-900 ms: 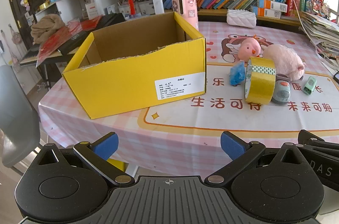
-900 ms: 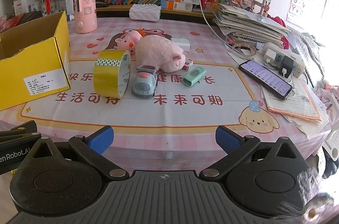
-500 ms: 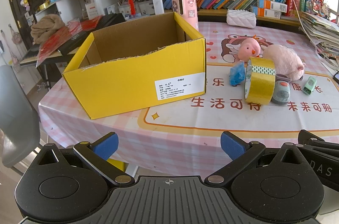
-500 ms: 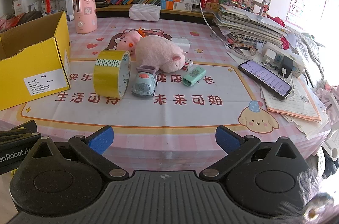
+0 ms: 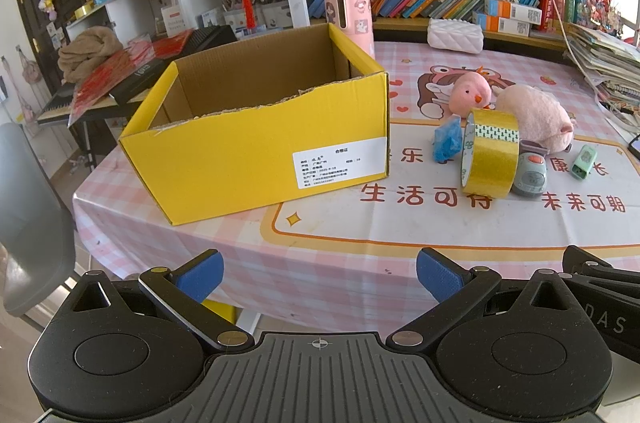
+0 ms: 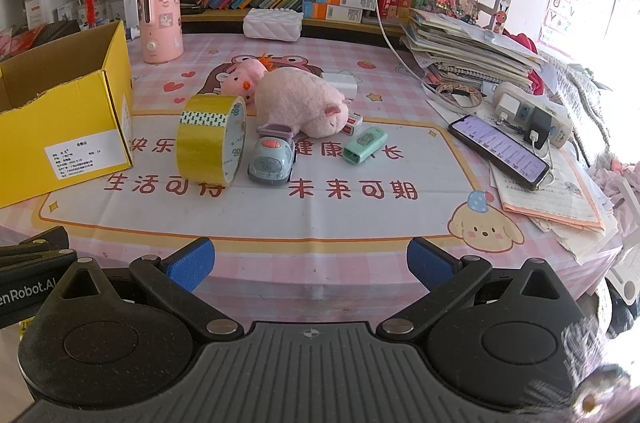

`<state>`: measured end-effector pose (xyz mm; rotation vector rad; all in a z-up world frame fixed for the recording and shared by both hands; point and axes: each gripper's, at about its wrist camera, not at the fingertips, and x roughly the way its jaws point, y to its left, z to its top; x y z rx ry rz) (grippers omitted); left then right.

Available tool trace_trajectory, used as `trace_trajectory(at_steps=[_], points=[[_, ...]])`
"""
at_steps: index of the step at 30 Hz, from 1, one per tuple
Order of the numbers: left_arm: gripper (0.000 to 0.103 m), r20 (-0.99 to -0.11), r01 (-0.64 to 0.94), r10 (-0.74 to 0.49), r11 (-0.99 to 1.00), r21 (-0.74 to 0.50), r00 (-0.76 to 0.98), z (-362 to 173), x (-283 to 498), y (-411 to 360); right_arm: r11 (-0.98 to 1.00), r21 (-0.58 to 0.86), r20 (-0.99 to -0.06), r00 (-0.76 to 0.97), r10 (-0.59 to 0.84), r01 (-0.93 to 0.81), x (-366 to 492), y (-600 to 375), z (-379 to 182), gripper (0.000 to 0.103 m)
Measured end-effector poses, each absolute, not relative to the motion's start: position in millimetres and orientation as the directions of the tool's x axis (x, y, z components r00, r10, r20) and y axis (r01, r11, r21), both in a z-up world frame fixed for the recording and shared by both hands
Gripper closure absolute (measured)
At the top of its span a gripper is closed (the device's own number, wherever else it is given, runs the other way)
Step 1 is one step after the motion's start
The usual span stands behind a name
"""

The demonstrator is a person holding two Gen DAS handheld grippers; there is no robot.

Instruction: Organize objects

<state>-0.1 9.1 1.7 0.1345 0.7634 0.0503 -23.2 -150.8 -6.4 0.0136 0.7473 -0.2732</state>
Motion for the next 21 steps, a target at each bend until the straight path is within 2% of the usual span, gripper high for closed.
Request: trace_trajectory(at_steps=[21], points=[[0.000, -0.680, 0.008, 0.085, 0.991, 0.133, 0.728, 8.9, -0.7, 9.8, 0.964, -0.086, -0.672, 0.700, -0.242, 0.251, -22.6, -149.9, -5.9, 0.000]])
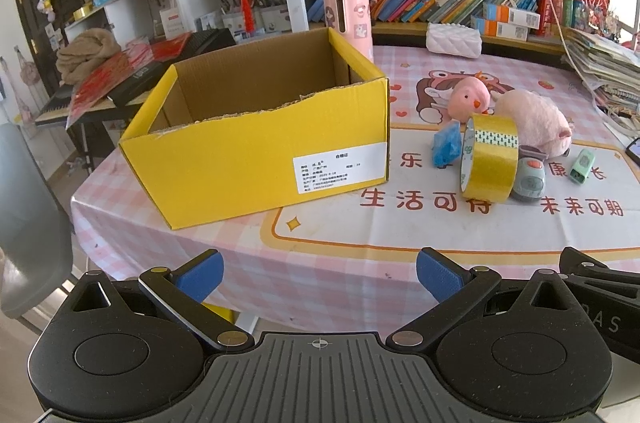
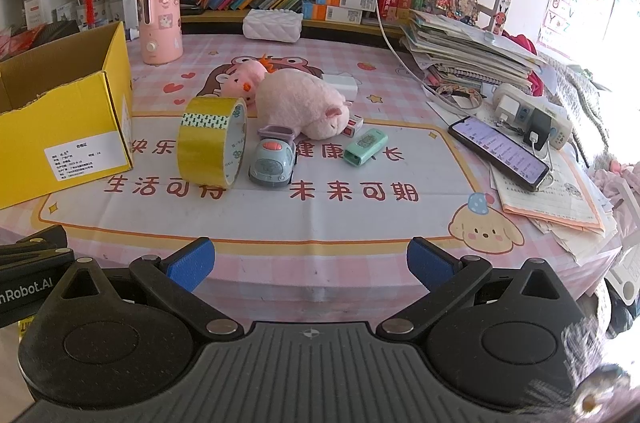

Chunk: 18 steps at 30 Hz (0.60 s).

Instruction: Organize objects

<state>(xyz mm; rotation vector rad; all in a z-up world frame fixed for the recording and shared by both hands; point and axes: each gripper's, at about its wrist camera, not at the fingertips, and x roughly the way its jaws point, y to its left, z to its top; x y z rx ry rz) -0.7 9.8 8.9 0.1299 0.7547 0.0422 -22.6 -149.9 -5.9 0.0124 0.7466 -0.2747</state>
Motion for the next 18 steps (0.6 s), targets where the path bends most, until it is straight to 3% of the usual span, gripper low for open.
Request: trace_trajectory(at_steps=[18], points=[[0.000, -0.687, 0.014, 0.077, 0.992, 0.126, 0.723, 5.2, 3.6, 11.9, 0.963, -0.091, -0.677, 0.693, -0.246, 0.253, -20.7, -150.4, -5.4, 0.000]])
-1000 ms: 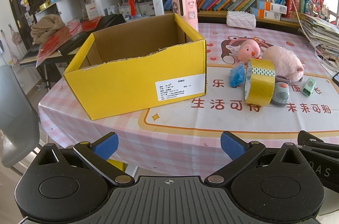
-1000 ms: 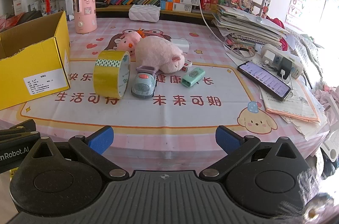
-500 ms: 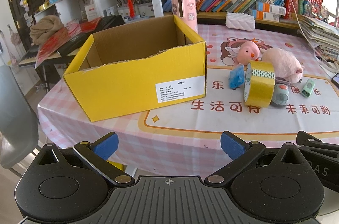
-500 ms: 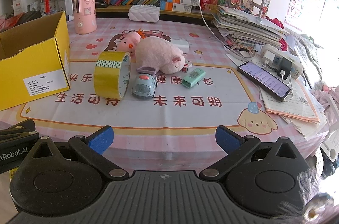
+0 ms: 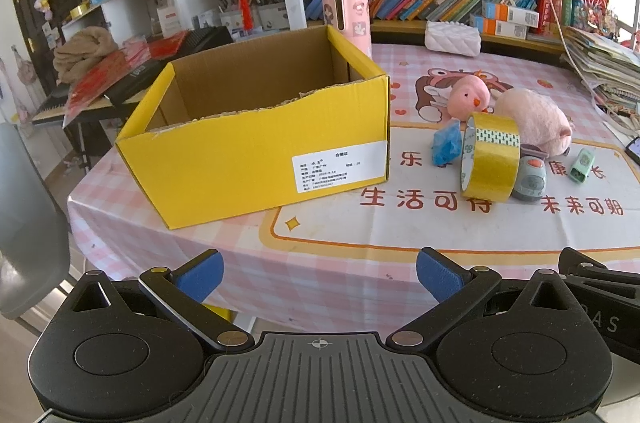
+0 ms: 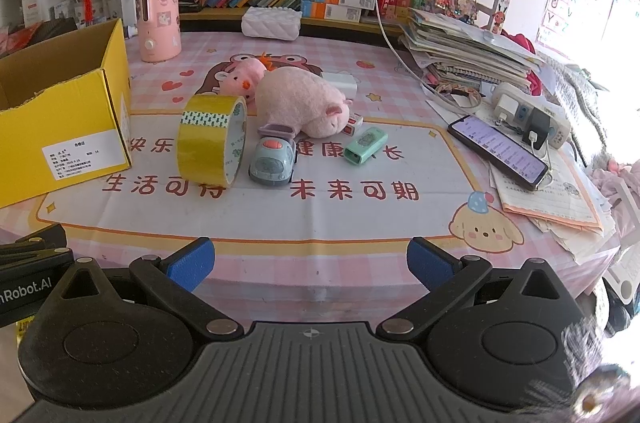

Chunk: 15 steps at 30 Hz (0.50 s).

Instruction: Organize objects

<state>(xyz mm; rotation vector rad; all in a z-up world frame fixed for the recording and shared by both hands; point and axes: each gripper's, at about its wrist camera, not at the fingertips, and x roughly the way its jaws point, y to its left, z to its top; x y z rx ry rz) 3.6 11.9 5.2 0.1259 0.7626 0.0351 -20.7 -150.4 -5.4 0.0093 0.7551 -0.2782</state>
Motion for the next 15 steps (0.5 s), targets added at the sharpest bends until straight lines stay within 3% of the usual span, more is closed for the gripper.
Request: trace_trajectory(at_steps=[15], points=[[0.000, -0.703, 0.022, 0.073, 0.992, 0.126, 0.707, -3.4, 4.9, 9.0, 0.963, -0.100, -0.699, 0.671, -0.247, 0.251, -15.7, -150.8, -15.1, 0.000]])
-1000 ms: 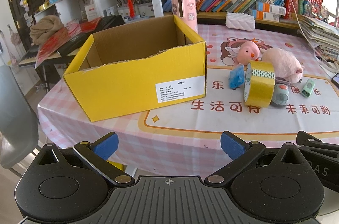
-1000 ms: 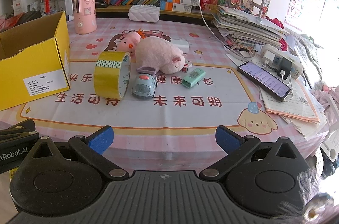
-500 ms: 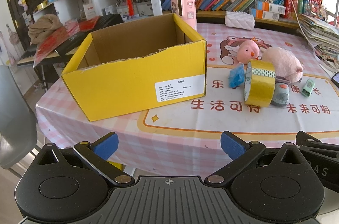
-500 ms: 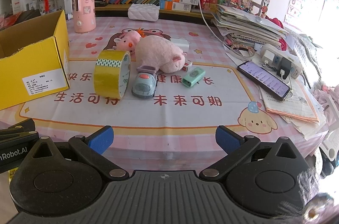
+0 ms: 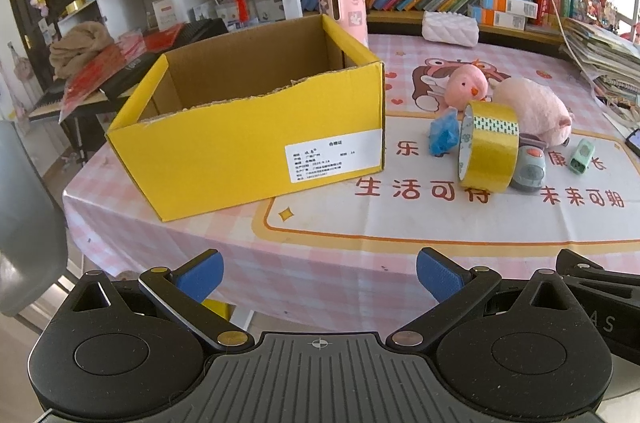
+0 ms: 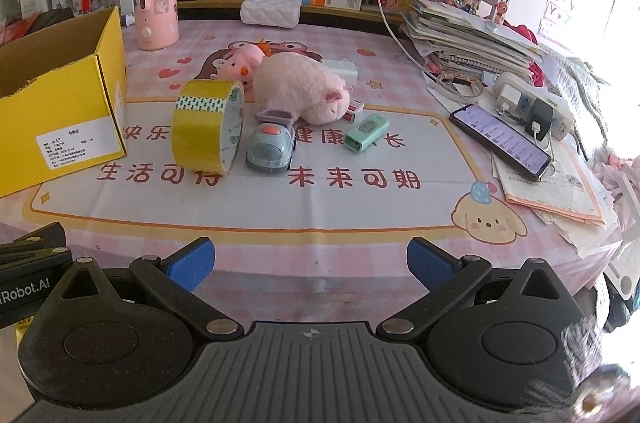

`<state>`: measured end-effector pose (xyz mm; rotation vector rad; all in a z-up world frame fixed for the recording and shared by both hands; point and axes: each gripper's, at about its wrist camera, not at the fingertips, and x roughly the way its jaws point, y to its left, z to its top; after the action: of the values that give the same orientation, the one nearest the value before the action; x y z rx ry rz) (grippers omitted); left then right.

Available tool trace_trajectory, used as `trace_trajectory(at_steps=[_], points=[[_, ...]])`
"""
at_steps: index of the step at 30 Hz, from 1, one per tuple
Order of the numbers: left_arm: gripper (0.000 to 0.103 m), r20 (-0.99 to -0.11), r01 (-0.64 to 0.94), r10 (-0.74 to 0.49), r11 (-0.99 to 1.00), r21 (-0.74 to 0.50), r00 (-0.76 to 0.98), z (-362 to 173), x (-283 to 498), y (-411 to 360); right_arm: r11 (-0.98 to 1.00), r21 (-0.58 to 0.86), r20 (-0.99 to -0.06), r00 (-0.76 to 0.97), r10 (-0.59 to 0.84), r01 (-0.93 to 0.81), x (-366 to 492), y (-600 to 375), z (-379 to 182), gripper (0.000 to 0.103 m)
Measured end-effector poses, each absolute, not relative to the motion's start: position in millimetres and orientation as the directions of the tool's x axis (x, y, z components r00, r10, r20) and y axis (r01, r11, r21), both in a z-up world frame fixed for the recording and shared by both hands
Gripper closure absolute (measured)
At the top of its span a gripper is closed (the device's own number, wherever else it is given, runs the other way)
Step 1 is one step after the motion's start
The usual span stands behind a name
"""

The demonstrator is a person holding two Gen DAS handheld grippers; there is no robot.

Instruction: Organize objects

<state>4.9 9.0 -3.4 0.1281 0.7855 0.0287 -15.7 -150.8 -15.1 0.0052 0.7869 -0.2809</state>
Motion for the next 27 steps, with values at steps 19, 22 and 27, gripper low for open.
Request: trace_trajectory(at_steps=[19, 22, 27], points=[[0.000, -0.694, 0.017, 0.058, 0.995, 0.101, 0.718, 2, 32, -31, 0.972, -0.083, -0.690, 0.692, -0.215, 0.220, 15, -193, -7, 0.000], [0.000, -0.696, 0.027, 0.052, 0.994, 0.101, 0.716, 0, 37, -45, 0.972, -0.079, -0.693, 0.688, -0.213, 0.221, 20, -206, -8, 0.000], [0.000, -0.701, 0.036, 0.041, 0.995, 0.095, 0.712, -2, 46, -64, 0.971, -0.078, -0.700, 0.681, -0.213, 0.225, 29, -228, -9, 0.000]])
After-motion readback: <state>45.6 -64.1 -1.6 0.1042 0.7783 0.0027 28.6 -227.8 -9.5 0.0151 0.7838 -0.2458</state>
